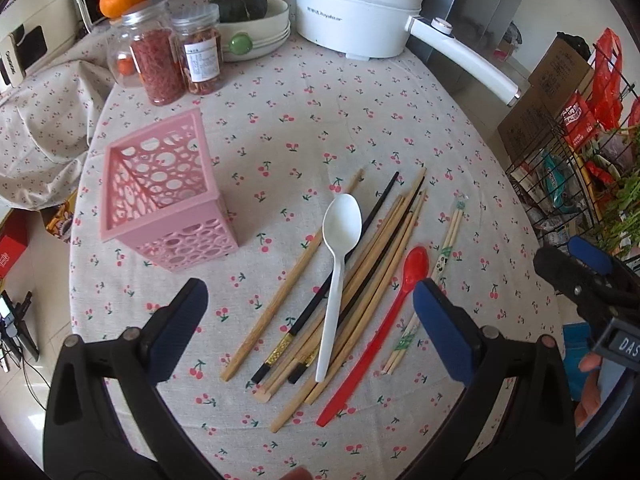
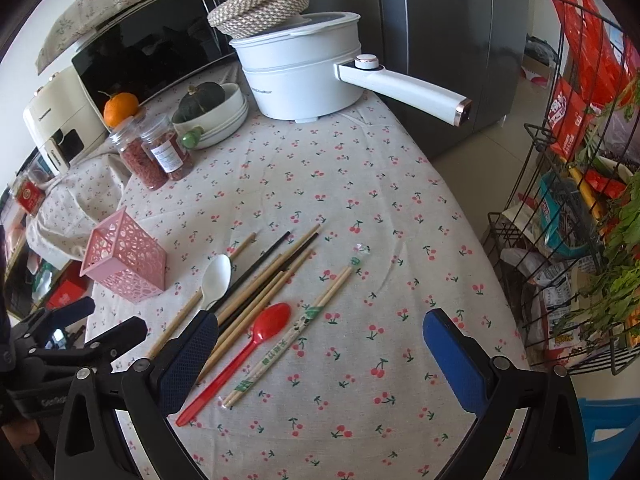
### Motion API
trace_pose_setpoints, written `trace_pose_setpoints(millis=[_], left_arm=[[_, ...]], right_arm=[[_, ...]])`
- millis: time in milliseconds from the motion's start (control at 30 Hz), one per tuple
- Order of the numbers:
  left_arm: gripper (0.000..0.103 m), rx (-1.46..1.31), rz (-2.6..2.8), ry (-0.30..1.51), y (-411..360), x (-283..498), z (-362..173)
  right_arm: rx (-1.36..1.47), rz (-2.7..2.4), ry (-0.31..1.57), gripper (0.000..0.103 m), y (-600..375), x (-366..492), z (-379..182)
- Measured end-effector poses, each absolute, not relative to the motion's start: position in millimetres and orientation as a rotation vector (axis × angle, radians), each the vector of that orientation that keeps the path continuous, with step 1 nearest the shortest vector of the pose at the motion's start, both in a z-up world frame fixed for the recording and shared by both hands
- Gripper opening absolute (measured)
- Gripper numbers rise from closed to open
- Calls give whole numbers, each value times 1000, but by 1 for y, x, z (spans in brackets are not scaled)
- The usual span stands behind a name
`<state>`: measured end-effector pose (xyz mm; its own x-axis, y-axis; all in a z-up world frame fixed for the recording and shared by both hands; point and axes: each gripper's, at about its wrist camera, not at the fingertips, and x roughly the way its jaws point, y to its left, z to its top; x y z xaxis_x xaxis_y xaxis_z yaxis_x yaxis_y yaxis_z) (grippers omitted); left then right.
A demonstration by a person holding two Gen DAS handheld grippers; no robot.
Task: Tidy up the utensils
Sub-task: 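Close the left gripper on the white plastic spoon's handle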
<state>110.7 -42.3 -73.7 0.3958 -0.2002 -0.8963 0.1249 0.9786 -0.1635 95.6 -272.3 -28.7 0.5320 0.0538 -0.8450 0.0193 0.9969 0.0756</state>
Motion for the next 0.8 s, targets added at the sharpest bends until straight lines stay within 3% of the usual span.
trace_pose_setpoints(millis=[200, 267, 367, 800], left_arm=[[96, -22, -126, 1257, -59, 145, -100], [82, -20, -129, 1293, -66, 153, -108], [69, 11, -138, 1302, -78, 160, -116], [38, 59, -170, 1341, -89, 178, -131]], right_arm=[[94, -36, 1035, 103, -295, 107, -32], [110, -50, 1035, 103, -301, 110, -33], [137, -64, 1038, 103, -309, 114, -33], [148, -50, 1049, 103, -308, 120, -37]])
